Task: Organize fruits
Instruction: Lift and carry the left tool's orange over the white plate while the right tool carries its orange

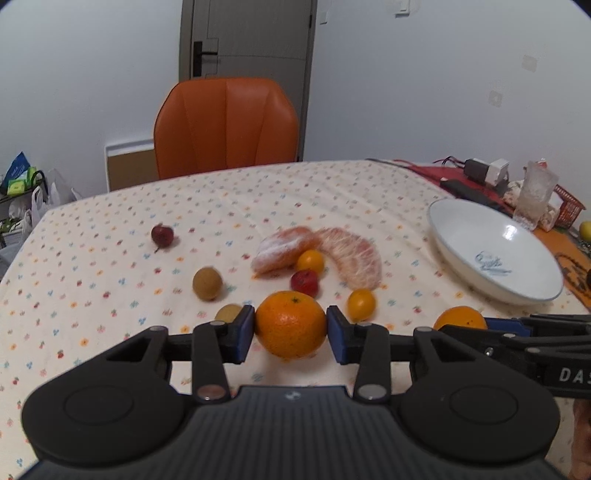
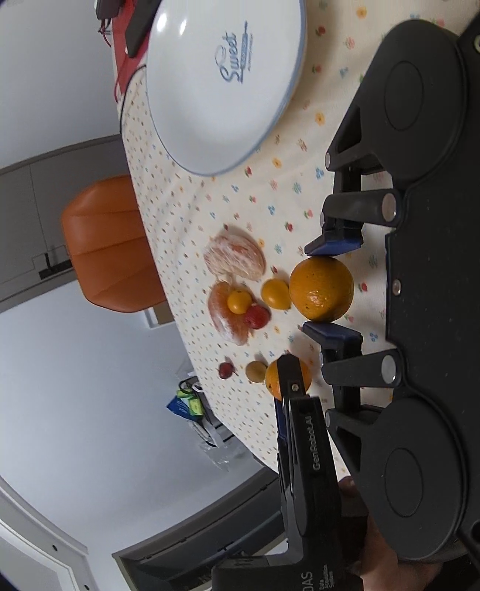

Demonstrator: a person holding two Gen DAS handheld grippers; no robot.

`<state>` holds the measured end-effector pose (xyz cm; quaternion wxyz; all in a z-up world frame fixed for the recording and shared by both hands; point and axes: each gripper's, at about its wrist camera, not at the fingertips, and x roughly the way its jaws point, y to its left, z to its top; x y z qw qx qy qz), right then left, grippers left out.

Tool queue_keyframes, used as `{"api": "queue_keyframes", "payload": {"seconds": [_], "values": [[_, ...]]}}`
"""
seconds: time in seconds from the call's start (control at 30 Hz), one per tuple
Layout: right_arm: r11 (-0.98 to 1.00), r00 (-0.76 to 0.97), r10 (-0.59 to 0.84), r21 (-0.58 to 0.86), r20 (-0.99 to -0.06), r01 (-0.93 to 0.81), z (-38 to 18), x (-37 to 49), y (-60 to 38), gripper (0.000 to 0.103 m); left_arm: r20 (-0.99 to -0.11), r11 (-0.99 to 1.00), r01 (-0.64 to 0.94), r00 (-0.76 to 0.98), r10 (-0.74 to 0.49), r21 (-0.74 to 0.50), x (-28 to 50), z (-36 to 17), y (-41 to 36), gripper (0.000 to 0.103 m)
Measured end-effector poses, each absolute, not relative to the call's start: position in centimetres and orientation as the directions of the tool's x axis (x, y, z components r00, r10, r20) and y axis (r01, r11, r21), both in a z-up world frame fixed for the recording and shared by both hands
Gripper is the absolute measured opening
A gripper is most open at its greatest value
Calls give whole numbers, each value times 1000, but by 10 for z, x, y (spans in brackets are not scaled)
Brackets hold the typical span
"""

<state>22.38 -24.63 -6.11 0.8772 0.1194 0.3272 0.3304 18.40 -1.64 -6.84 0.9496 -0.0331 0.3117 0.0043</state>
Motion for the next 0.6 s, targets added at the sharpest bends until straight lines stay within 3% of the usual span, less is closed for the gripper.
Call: {"api": "queue_keyframes", "payload": {"seconds": [0.6], "values": [[798,683,594,416,-424,-436,-35,212,-310,36,-524,996,80,847,-87,-37,175,-28,-84,40]]}}
